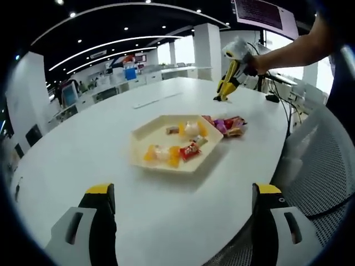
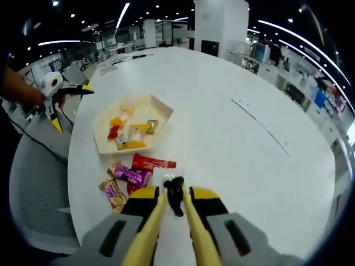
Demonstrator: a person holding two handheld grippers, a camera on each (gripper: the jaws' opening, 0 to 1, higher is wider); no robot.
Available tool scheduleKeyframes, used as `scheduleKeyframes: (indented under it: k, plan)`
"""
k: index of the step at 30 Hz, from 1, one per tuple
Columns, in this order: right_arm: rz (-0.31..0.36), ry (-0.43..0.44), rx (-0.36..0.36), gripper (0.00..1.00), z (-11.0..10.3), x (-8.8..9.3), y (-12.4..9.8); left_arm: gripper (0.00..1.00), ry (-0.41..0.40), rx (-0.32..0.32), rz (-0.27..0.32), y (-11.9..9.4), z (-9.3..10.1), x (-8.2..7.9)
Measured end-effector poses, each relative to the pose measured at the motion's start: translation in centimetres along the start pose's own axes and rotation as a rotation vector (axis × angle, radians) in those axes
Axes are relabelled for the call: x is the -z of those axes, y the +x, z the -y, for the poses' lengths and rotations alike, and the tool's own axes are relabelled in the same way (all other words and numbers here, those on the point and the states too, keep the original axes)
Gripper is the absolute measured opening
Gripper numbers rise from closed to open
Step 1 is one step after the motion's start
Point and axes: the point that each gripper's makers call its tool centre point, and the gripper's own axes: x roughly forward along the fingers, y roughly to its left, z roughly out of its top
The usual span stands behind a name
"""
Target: Place the target food into the container with the food tongs after gripping and lifting it, then release it inside without dropping or visibly crushing the food.
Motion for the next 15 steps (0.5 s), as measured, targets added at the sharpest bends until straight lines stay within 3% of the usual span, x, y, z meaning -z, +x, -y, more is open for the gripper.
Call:
scheduleKeyframes:
  k: [15]
  plan:
    - [0.033,0.002,0.015,0.2,-0.4,-3.5,-0.8,0.99,0.011,-0.003,0.024,-0.2,0.1,-0.6]
